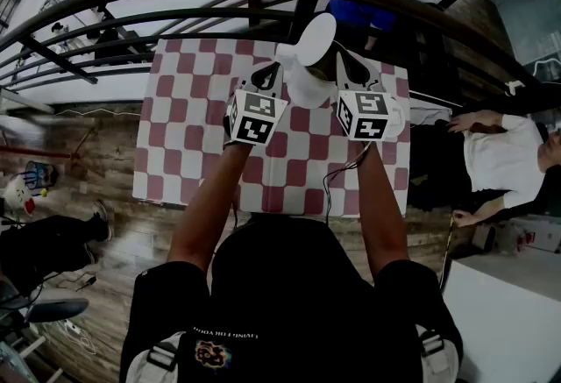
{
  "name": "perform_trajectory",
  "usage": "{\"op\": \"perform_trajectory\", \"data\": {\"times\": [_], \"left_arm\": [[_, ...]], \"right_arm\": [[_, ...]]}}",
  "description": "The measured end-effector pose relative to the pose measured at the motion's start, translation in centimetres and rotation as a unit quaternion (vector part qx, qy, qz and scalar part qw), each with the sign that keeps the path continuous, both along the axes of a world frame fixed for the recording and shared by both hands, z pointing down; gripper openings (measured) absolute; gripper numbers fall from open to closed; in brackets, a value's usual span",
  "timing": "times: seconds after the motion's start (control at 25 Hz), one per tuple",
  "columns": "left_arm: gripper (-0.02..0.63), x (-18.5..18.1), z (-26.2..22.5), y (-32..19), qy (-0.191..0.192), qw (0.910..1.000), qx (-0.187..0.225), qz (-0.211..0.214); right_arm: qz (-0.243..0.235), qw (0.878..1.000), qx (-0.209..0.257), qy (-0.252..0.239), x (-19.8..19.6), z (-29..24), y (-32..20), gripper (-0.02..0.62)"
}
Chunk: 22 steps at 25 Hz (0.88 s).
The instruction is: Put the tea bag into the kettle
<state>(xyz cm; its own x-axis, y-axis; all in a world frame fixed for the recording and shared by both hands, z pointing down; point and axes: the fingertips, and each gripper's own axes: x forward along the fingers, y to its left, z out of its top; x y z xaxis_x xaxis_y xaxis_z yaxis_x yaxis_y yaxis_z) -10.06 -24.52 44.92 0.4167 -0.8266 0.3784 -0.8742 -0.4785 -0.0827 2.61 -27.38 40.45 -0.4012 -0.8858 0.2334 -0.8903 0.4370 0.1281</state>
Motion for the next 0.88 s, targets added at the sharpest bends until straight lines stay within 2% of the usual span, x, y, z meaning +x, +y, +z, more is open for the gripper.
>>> {"op": "perform_trajectory", "data": {"times": [0.2, 0.36, 0.88], "left_arm": [[0.003, 0.0, -0.9, -0.1, 0.003, 1.0000, 0.007, -0.001], [0.003, -0.2, -1.8, -0.4, 0.006, 0.9999, 0.014, -0.002], [0.003, -0.5, -2.7, -1.0, 0.009, 0.9997, 0.024, -0.001]], "right_arm": [[-0.010, 0.999, 0.050, -0.006, -0.7, -5.0, 0.0, 0.017], [-0.023, 0.997, 0.068, -0.002, -1.9, -7.0, -0.1, 0.017], [-0.043, 0.998, 0.046, 0.016, -3.9, -5.7, -0.8, 0.017]]}}
